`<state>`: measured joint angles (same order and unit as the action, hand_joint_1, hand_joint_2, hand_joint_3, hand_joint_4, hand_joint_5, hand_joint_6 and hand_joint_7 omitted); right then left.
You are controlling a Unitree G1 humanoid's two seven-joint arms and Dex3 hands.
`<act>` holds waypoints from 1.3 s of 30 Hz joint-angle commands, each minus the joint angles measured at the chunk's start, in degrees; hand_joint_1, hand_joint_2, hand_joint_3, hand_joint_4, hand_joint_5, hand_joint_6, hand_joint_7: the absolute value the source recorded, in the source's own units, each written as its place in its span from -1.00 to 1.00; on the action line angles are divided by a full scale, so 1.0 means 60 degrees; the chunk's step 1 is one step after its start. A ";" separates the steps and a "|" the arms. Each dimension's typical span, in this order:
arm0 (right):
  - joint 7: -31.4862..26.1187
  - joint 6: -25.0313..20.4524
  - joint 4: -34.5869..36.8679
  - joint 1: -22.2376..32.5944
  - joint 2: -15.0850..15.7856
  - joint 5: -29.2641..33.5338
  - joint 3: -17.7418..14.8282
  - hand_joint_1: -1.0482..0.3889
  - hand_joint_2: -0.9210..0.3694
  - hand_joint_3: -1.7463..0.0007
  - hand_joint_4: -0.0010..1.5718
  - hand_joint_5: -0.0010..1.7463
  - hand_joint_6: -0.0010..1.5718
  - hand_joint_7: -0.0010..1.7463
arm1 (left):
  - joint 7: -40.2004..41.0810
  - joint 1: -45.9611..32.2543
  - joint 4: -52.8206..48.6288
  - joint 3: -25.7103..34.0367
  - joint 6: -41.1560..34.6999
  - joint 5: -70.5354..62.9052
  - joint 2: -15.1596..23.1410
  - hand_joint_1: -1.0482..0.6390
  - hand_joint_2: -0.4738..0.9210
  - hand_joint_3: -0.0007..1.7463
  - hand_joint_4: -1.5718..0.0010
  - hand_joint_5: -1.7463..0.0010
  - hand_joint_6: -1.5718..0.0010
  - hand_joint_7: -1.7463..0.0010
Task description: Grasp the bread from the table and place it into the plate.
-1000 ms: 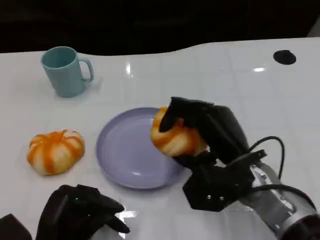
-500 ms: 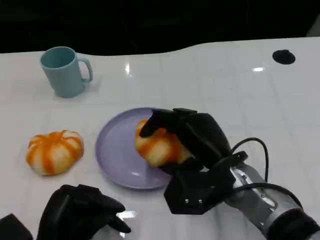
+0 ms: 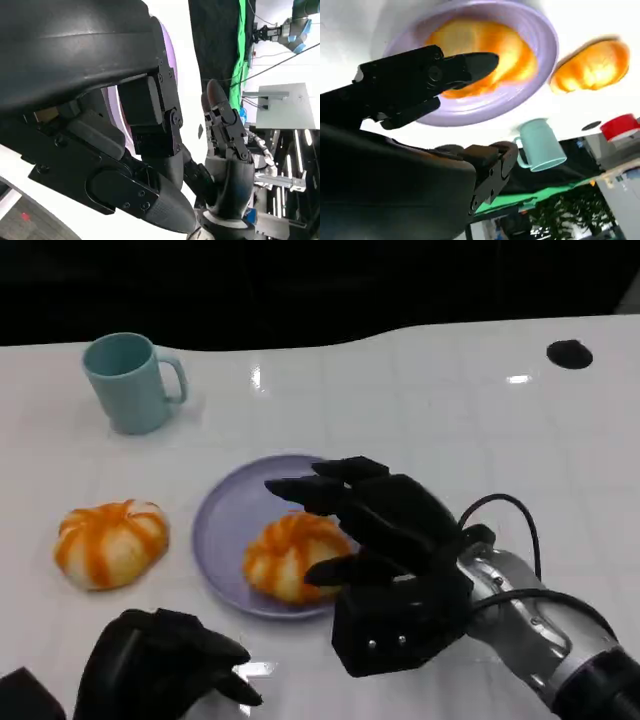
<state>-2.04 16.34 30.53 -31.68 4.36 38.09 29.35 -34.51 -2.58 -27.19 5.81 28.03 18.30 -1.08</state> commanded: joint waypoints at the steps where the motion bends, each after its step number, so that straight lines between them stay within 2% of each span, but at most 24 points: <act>1: 0.0375 0.0018 -0.0610 0.0367 0.0275 -0.0498 -0.0274 -0.43 -1.00 0.91 -0.98 -0.80 -0.68 -0.99 | 0.0043 0.0000 -0.0015 0.0023 0.0012 0.0009 0.0081 -1.00 0.80 -1.00 -1.00 0.60 -1.00 0.87; 8: 0.0524 0.0458 -0.1651 0.1035 0.0690 -0.0976 -0.0608 -0.32 -1.00 0.95 -0.92 -0.70 -0.65 -0.98 | 0.0099 0.0012 -0.0015 0.0013 0.0024 -0.0038 0.0063 -1.00 0.80 -1.00 -1.00 0.60 -1.00 0.87; 11: 0.0094 0.1103 -0.1960 0.1498 0.0858 -0.1161 -0.0846 -0.23 -0.99 0.97 -0.83 -0.61 -0.57 -0.95 | 0.0106 0.0018 -0.0017 0.0021 0.0008 -0.0036 0.0065 -1.00 0.80 -1.00 -1.00 0.60 -1.00 0.87; 15: -0.0178 0.1694 -0.2202 0.1992 0.0949 -0.1426 -0.1153 -0.07 -1.00 0.98 -0.79 -0.32 -0.43 -0.93 | 0.0086 0.0023 -0.0018 0.0029 -0.0007 -0.0018 0.0066 -1.00 0.79 -1.00 -1.00 0.60 -1.00 0.86; 22: -0.0230 0.2538 -0.2419 0.2657 0.1042 -0.2022 -0.1677 0.22 -0.97 0.99 -0.55 -0.16 -0.20 -0.84 | 0.0110 0.0039 -0.0070 0.0030 0.0056 -0.0063 0.0064 -1.00 0.79 -1.00 -1.00 0.59 -1.00 0.86; 24: -0.0090 0.2768 -0.2474 0.2915 0.1018 -0.2503 -0.1865 0.35 -0.95 0.99 -0.42 0.01 -0.06 -0.76 | 0.0143 0.0024 -0.0034 0.0024 0.0030 -0.0083 0.0065 -1.00 0.80 -1.00 -1.00 0.59 -1.00 0.86; 25: -0.0019 0.2831 -0.2509 0.3022 0.1007 -0.2708 -0.1933 0.41 -0.95 0.98 -0.39 0.19 -0.01 -0.64 | 0.0143 0.0023 -0.0033 0.0024 0.0030 -0.0082 0.0065 -1.00 0.80 -1.00 -1.00 0.59 -1.00 0.86; 26: 0.0079 0.2841 -0.2564 0.3124 0.0996 -0.2901 -0.1992 0.44 -0.93 0.94 -0.37 0.28 -0.05 -0.46 | 0.0133 0.0027 -0.0041 0.0025 0.0035 -0.0073 0.0064 -1.00 0.80 -1.00 -1.00 0.59 -1.00 0.86; 27: 0.0155 0.2838 -0.2604 0.3186 0.0985 -0.3012 -0.2033 0.46 -0.78 0.71 -0.35 0.39 -0.15 -0.14 | 0.0128 0.0030 -0.0048 0.0024 0.0040 -0.0067 0.0065 -1.00 0.80 -1.00 -1.00 0.59 -1.00 0.86; 29: 0.0473 0.2794 -0.2796 0.3434 0.0970 -0.3512 -0.2132 0.48 -0.40 0.15 -0.33 0.53 -0.28 0.20 | 0.0131 0.0038 -0.0058 0.0022 0.0028 -0.0062 0.0071 -1.00 0.80 -1.00 -1.00 0.59 -1.00 0.86; 31: 0.0816 0.2647 -0.3062 0.3692 0.0968 -0.3975 -0.2212 0.49 -0.25 -0.12 -0.36 0.70 -0.38 0.51 | 0.0145 0.0034 -0.0030 0.0014 0.0000 -0.0068 0.0079 -1.00 0.80 -1.00 -1.00 0.59 -1.00 0.86; 33: 0.1192 0.2445 -0.3354 0.3953 0.1007 -0.4389 -0.2299 0.49 -0.26 -0.20 -0.39 0.78 -0.45 0.64 | 0.0125 0.0043 -0.0040 0.0014 0.0014 -0.0053 0.0079 -1.00 0.80 -1.00 -1.00 0.59 -1.00 0.86; 39: 0.2008 0.1606 -0.4206 0.4742 0.1001 -0.5479 -0.2653 0.51 -0.29 -0.31 -0.32 0.80 -0.42 0.67 | 0.0136 0.0055 -0.0057 0.0020 0.0012 -0.0063 0.0093 -1.00 0.80 -1.00 -1.00 0.59 -1.00 0.86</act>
<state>8.58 27.97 7.80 -5.28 9.64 7.97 15.15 -34.12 -2.29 -27.32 5.81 28.07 18.24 -1.26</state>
